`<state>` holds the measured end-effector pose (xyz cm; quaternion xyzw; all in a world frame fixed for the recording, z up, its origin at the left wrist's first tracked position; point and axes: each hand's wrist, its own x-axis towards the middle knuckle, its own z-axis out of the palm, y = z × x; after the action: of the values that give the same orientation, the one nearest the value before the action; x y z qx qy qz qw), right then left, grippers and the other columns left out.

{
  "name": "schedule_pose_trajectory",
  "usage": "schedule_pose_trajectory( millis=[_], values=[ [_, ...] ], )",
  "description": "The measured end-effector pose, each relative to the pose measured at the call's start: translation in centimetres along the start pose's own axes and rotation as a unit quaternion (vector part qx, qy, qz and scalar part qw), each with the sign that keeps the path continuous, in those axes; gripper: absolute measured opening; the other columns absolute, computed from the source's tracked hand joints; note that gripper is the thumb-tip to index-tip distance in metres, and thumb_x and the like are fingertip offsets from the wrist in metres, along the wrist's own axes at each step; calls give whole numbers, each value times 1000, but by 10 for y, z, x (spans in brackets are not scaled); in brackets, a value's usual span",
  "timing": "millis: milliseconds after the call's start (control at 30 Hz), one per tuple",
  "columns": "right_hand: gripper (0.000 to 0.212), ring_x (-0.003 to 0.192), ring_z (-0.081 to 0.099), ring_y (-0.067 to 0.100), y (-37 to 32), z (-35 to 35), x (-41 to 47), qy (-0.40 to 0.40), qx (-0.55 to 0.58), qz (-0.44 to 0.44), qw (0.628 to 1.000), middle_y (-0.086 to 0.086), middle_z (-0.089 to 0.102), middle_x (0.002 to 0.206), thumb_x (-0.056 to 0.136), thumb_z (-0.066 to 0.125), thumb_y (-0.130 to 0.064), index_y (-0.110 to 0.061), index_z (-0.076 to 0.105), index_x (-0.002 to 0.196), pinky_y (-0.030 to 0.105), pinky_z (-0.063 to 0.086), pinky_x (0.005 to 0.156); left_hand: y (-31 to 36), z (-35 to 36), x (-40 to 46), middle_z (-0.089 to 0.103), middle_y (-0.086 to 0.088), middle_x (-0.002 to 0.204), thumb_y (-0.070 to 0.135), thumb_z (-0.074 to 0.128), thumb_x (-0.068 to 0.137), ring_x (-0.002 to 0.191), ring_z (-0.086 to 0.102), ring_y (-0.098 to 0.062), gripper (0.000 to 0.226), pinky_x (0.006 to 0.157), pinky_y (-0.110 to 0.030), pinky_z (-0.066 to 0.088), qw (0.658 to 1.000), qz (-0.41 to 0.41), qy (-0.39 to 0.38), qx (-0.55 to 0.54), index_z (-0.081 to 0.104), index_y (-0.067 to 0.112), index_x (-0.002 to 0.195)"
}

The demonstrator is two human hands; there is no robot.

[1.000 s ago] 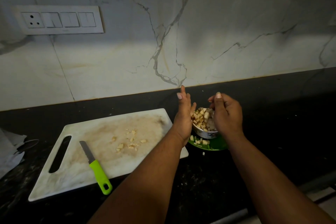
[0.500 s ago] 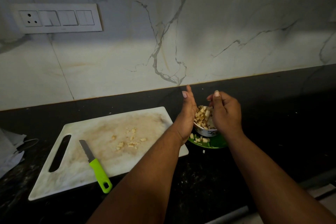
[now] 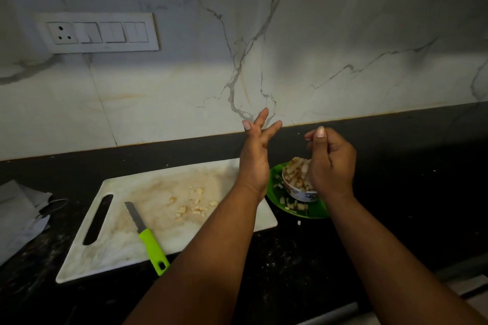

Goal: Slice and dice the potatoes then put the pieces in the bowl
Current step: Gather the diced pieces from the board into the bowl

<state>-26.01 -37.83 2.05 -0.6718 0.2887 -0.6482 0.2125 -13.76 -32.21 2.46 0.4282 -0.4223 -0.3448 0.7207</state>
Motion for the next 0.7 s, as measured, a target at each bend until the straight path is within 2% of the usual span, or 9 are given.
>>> schedule_pose_trajectory(
  millis=[100, 200, 267, 333, 433, 533, 600, 667, 700],
  values=[
    [34, 77, 64, 12, -39, 22, -2, -93, 18, -99, 991, -3, 67, 79, 105, 43, -26, -11, 70, 88, 31, 50, 65, 30, -21, -7, 75, 6, 124, 72, 42, 98, 128, 61, -11, 58, 122, -44, 34, 998, 14, 46, 47, 68, 32, 132],
    [24, 73, 63, 4, -74, 57, 2, -295, 23, -84, 951, -11, 67, 77, 101, 51, -15, -16, 70, 86, 27, 49, 66, 49, -67, -9, 79, -4, 109, 43, 56, 105, 112, 72, -21, 31, 113, -50, 48, 993, -6, 53, 104, 78, 22, 109],
    [20, 71, 63, 6, -83, 83, 5, -448, -53, -52, 891, -8, 69, 77, 94, 55, -11, -16, 71, 83, 30, 52, 67, 57, -108, -13, 80, -2, 108, 43, 56, 105, 112, 72, -21, 29, 113, -52, 47, 986, -14, 89, 143, 78, 25, 106],
    [22, 74, 64, 1, -81, 104, -7, -558, -116, -44, 820, -12, 71, 80, 88, 57, -8, -20, 76, 87, 22, 51, 70, 56, -147, -25, 79, 1, 113, 50, 51, 105, 114, 70, -16, 33, 116, -49, 44, 978, -32, 126, 166, 75, 28, 111],
    [32, 66, 64, -3, -80, 118, -36, -635, -98, -5, 767, -15, 69, 68, 81, 52, 3, -16, 77, 82, 13, 47, 65, 49, -178, -39, 76, -1, 119, 53, 43, 106, 116, 69, -13, 43, 116, -43, 44, 975, -49, 148, 156, 73, 24, 118],
    [34, 56, 62, 0, -84, 122, -52, -691, -88, 8, 717, -8, 68, 64, 79, 49, 5, -17, 75, 76, 20, 53, 64, 49, -180, -34, 76, 1, 117, 51, 38, 109, 111, 69, -4, 46, 107, -33, 47, 972, -15, 165, 167, 73, 22, 116],
    [31, 59, 62, 0, -86, 124, -58, -712, -91, 2, 696, -7, 69, 67, 80, 51, 3, -17, 74, 77, 23, 54, 67, 45, -180, -27, 77, 4, 112, 50, 38, 108, 108, 69, 1, 48, 104, -31, 47, 961, 30, 169, 216, 75, 20, 115],
    [27, 69, 61, -4, -86, 128, -64, -691, -115, -38, 713, -15, 68, 71, 81, 55, -1, -19, 75, 79, 17, 49, 71, 41, -189, -23, 78, 6, 108, 56, 37, 107, 110, 69, 0, 53, 109, -37, 46, 959, 31, 179, 220, 77, 22, 112],
    [25, 73, 60, -6, -84, 130, -64, -656, -125, -50, 743, -17, 67, 74, 82, 56, -4, -20, 75, 81, 17, 47, 72, 39, -195, -23, 79, 7, 108, 61, 35, 106, 113, 68, -3, 55, 112, -41, 44, 960, 20, 183, 209, 77, 25, 111]
  ],
)
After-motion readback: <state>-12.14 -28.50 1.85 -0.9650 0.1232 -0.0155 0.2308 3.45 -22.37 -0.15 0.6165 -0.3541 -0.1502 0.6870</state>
